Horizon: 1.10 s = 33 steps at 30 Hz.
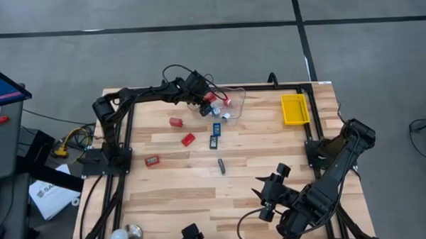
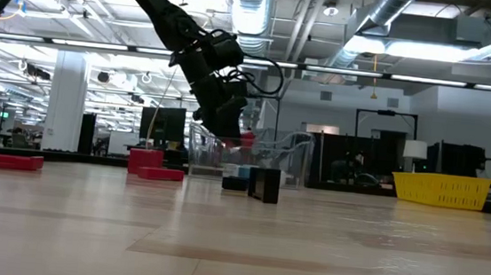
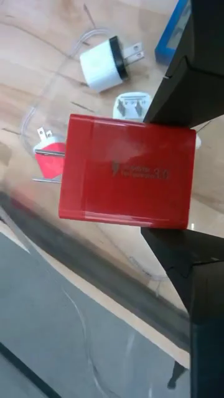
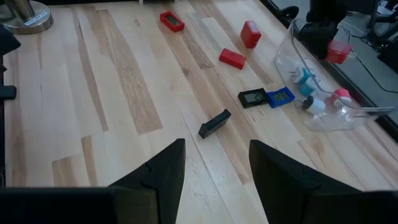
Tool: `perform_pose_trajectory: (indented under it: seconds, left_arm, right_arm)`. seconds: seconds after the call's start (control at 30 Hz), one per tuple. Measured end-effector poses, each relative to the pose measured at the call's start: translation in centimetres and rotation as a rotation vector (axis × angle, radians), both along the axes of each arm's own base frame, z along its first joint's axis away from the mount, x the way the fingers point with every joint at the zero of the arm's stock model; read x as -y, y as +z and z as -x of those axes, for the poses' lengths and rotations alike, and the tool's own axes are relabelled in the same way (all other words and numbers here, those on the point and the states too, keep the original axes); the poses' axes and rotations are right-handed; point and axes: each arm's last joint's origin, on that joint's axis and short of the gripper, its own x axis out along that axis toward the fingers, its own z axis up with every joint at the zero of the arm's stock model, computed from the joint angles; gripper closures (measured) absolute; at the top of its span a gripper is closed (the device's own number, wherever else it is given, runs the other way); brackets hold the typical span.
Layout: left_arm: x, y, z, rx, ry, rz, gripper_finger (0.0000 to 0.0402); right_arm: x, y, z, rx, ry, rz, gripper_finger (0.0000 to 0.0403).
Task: Pick & Place Office items
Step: Put the bottom red charger adapter into the transparent bin, then adjust the transparent bin
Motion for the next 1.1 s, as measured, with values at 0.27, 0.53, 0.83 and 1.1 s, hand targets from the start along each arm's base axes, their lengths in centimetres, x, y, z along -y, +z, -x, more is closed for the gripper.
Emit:
perform_pose_trajectory:
  seconds: [0.27,0.53,0.83,1.1]
  left_arm:
    - [0.0,0.2,-0.2,0.019,-0.006,-0.017,0.0161]
    - [4.3,2.9,-1.8,0.088,-0.185,-0.035,0.0179]
    - [13.3,1.8,-5.6,0.07,-0.451,-0.084,0.0379]
    - [10.9,2.3,-5.6,0.17,-0.414,-0.069,0.0401]
  right_arm:
    - [0.0,0.0,0.0,0.003,-0.006,-0.006,0.0232]
    - [-0.1,0.0,0.2,0.003,-0.009,-0.009,0.0232]
    - [-0.4,0.0,0.5,0.012,-0.004,-0.017,0.0232]
    - [-0.6,0.0,0.9,0.012,0.006,-0.019,0.0232]
